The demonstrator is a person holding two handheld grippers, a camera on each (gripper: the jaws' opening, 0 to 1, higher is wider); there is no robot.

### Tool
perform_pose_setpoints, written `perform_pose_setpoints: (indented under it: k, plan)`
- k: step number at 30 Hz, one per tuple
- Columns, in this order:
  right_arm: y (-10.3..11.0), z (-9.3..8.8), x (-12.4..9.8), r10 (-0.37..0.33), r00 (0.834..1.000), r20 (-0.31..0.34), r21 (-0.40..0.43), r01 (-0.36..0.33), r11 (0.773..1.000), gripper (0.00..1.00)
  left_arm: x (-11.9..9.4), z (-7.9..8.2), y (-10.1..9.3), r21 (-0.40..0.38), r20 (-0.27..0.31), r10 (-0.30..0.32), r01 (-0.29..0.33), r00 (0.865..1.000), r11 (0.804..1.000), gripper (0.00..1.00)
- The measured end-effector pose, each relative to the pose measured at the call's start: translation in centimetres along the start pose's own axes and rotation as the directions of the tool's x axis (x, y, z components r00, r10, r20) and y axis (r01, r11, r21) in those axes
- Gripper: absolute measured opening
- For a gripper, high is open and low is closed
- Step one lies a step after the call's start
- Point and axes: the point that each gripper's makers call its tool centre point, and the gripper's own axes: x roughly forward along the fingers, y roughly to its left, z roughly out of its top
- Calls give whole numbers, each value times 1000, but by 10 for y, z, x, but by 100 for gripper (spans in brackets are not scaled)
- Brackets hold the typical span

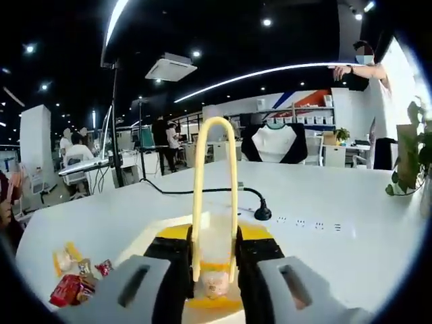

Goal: Place the target food into the container with the food tongs after gripping and lifting it, then release it inside without dropping or visibly crushing the food.

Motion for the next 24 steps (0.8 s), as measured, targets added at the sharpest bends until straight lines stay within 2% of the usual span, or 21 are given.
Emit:
perform_pose_setpoints:
  k: [4, 8, 11, 14, 18, 20, 21, 24]
  plan:
    - [7, 17, -12, 30, 999, 40, -12, -30, 999, 22, 0, -2, 3, 43, -2, 26, -25, 1000, 999, 36]
    - [7, 26, -25, 63, 996, 67, -36, -61, 997, 23, 1, -3, 2, 58, 0, 25, -25, 1000, 998, 40]
    - [9, 31, -37, 97, 991, 92, -47, -93, 995, 23, 3, -4, -1, 66, -7, 20, -20, 1000, 998, 50]
    - [16, 29, -48, 169, 980, 106, -44, -165, 985, 23, 5, -5, -3, 97, -12, 27, -26, 1000, 995, 62]
    - [16, 18, -61, 197, 976, 88, -55, -193, 980, 24, 4, -3, -2, 143, 2, 38, -38, 999, 989, 75]
    - [20, 13, -68, 222, 971, 87, -49, -218, 975, 24, 4, -4, 0, 159, 2, 45, -45, 999, 986, 82]
    - [25, 12, -72, 252, 963, 96, -53, -248, 967, 24, 4, -5, 1, 163, -5, 51, -50, 999, 985, 85]
    - [35, 5, -81, 313, 944, 102, -51, -309, 950, 24, 3, -7, 2, 170, -14, 52, -49, 999, 984, 85]
